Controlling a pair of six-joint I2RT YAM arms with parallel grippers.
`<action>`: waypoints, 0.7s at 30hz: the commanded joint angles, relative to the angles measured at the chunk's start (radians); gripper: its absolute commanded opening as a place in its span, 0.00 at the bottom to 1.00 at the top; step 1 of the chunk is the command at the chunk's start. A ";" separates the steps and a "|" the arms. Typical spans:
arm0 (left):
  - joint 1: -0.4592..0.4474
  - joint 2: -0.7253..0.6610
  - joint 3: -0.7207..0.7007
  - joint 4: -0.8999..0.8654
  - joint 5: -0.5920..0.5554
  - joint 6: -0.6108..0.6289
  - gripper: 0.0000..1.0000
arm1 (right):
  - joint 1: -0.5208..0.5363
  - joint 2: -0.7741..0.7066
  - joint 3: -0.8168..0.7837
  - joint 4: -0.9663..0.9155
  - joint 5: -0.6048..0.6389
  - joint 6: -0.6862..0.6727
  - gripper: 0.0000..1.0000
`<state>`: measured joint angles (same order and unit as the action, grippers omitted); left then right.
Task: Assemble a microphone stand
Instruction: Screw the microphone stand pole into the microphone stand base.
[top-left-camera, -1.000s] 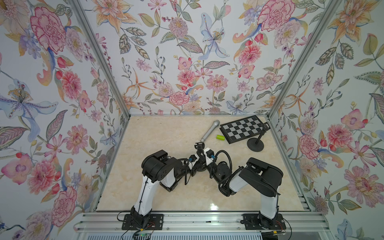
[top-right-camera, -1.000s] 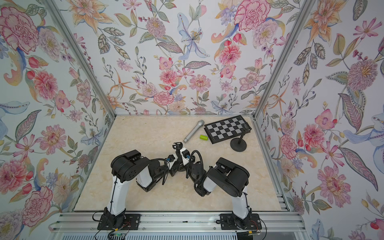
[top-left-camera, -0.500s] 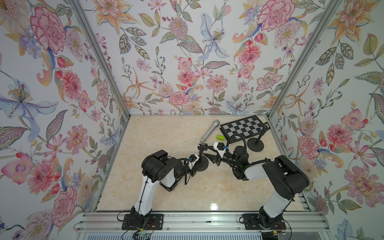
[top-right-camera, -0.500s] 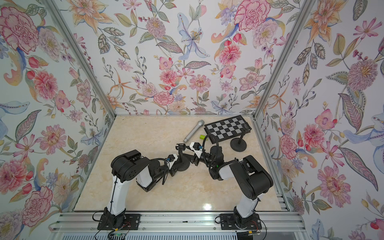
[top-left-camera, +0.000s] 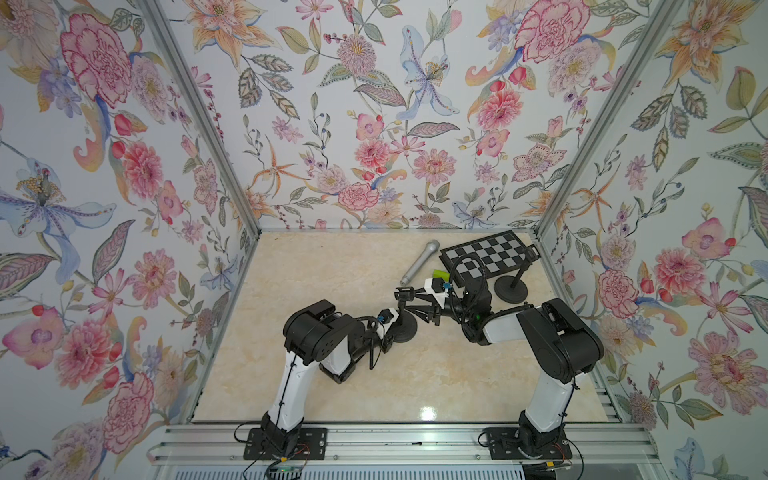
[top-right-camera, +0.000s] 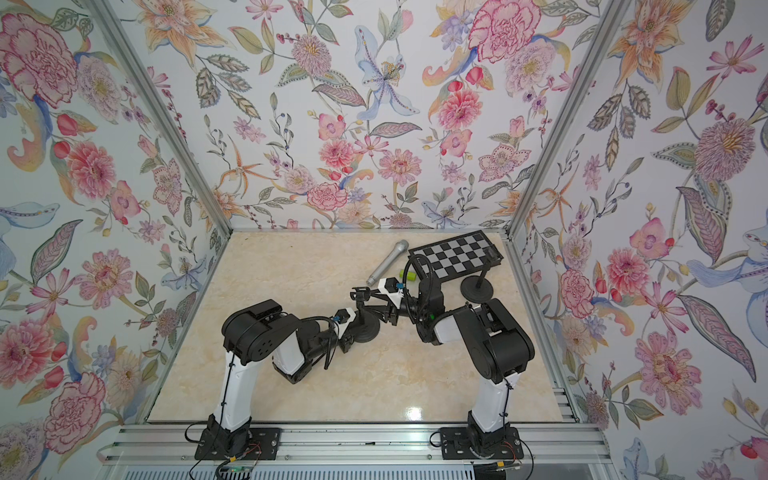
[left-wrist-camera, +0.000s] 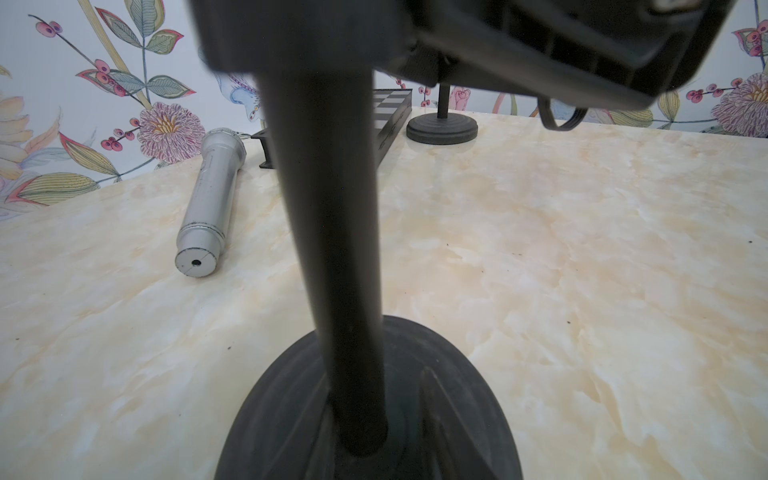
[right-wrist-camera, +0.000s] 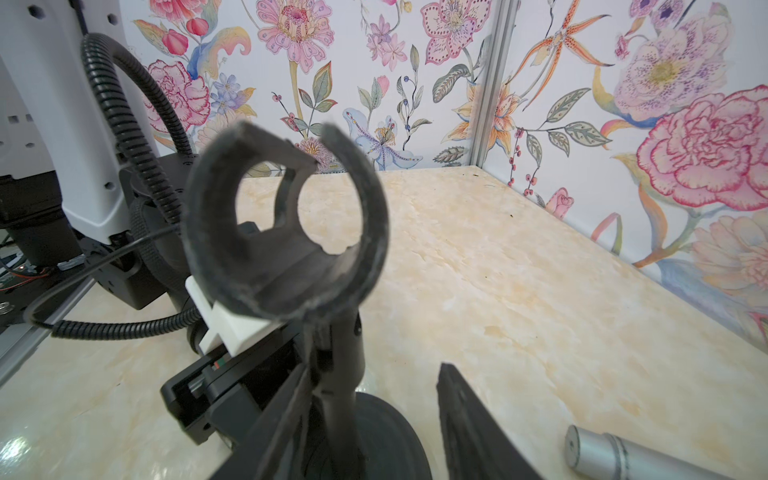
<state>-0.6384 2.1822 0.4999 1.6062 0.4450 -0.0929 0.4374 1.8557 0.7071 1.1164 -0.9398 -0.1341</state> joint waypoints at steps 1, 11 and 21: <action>0.004 0.059 -0.040 0.233 0.026 0.046 0.33 | 0.009 0.023 0.023 0.047 -0.014 0.034 0.53; 0.005 0.069 -0.028 0.232 0.025 0.037 0.33 | 0.019 0.036 0.024 0.049 0.012 0.018 0.54; 0.005 0.062 -0.032 0.233 0.015 0.035 0.33 | 0.009 0.046 0.013 0.095 0.010 0.024 0.54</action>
<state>-0.6369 2.1822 0.4999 1.6062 0.4450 -0.0933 0.4503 1.8782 0.7124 1.1538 -0.9260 -0.1150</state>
